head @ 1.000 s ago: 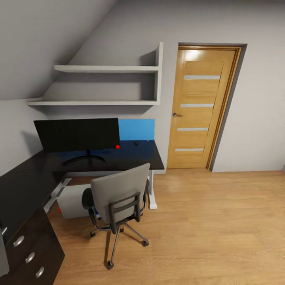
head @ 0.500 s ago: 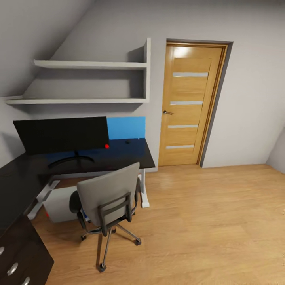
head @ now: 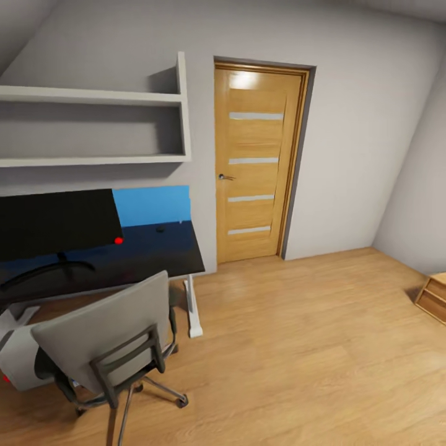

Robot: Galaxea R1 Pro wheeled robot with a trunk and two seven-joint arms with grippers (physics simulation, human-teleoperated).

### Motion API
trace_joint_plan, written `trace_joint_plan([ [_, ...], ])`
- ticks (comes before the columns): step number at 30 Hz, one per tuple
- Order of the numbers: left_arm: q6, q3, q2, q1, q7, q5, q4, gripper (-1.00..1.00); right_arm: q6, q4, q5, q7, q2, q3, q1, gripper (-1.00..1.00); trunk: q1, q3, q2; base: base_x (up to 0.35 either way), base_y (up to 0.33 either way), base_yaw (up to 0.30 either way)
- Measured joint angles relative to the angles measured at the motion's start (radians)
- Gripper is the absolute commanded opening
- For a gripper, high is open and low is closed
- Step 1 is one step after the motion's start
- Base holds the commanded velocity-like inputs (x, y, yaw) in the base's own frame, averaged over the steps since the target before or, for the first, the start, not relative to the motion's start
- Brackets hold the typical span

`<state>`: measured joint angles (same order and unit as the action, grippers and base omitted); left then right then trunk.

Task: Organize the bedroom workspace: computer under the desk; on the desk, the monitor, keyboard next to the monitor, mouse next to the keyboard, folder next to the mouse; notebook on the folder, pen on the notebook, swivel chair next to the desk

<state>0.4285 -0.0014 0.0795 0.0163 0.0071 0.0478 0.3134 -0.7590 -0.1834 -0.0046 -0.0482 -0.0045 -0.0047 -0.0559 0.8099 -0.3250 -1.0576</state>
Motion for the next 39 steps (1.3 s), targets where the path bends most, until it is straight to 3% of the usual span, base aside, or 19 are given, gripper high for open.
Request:
trace_joint_plan([
  [11, -0.001, -0.007, -0.001, 0.000, -0.003, 0.000, -0.001, 1.00, -0.002, 0.000, 0.001, 0.001, -0.002, 0.001, 0.000, 1.00, 0.000, 0.001, 0.000, 0.081, -0.064, -0.300],
  [25, -0.003, -0.010, -0.001, 0.000, -0.003, 0.000, -0.001, 1.00, -0.001, -0.003, 0.001, 0.000, -0.003, 0.001, 0.000, 1.00, 0.000, 0.006, 0.000, 0.300, -0.001, -0.285],
  [39, -0.007, -0.008, -0.008, 0.000, -0.002, 0.001, -0.001, 1.00, 0.001, -0.003, 0.000, -0.001, -0.002, 0.000, 0.000, 1.00, 0.000, -0.006, 0.000, 0.323, 0.000, -0.057],
])
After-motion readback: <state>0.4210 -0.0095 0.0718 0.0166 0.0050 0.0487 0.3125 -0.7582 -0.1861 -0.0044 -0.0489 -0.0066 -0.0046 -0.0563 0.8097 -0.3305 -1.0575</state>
